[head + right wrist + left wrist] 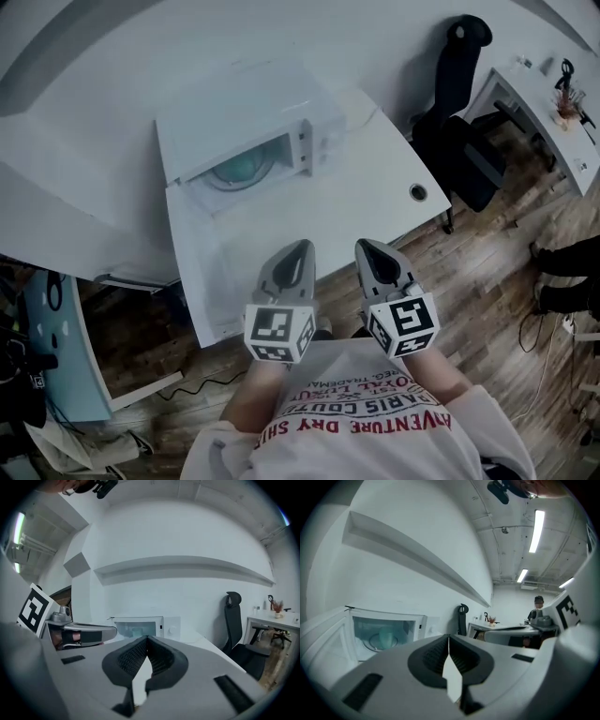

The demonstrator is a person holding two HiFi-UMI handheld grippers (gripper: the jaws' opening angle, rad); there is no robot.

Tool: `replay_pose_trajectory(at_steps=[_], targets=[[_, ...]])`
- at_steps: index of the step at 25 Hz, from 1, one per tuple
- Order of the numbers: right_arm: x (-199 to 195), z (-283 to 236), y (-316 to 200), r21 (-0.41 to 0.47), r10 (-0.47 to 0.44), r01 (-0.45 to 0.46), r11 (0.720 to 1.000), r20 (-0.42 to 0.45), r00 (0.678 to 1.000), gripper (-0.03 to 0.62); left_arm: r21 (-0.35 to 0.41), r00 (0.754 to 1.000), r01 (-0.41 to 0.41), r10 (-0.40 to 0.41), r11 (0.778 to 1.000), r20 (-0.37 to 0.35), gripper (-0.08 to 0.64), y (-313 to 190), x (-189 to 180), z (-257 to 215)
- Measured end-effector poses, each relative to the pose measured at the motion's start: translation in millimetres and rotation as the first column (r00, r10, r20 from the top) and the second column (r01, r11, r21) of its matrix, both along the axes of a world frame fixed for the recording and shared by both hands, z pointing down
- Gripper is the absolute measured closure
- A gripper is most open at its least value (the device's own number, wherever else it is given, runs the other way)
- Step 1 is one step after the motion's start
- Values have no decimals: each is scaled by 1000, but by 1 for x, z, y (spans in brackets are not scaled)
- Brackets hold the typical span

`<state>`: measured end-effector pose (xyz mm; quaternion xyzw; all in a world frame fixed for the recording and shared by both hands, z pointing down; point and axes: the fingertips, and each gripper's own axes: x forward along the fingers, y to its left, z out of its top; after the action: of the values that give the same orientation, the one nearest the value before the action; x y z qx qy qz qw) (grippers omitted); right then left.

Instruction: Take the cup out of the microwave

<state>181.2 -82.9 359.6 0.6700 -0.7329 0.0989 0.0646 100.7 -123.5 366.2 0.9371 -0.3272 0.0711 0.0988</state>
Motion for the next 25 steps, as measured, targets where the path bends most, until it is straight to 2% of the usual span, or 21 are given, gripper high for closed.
replay_pose_trajectory(at_steps=[7, 13, 17, 21, 25], targets=[[-10, 4, -72, -15, -72, 71, 997, -17, 997, 581, -18, 996, 87, -87, 996, 12, 551, -61, -14, 11], [-20, 20, -131, -46, -187, 186, 981, -9, 982, 580, -4, 981, 189, -188, 982, 51, 551, -104, -25, 23], [-27, 31, -170, -72, -284, 283, 956, -4, 959, 580, -34, 961, 276, -275, 960, 44, 551, -135, -33, 32], [-26, 41, -205, -106, -364, 362, 926, 9, 932, 581, -58, 927, 373, -370, 926, 59, 551, -165, -40, 43], [-24, 52, -238, -104, -417, 415, 904, 6, 909, 581, -51, 908, 418, -416, 907, 52, 551, -193, -41, 60]])
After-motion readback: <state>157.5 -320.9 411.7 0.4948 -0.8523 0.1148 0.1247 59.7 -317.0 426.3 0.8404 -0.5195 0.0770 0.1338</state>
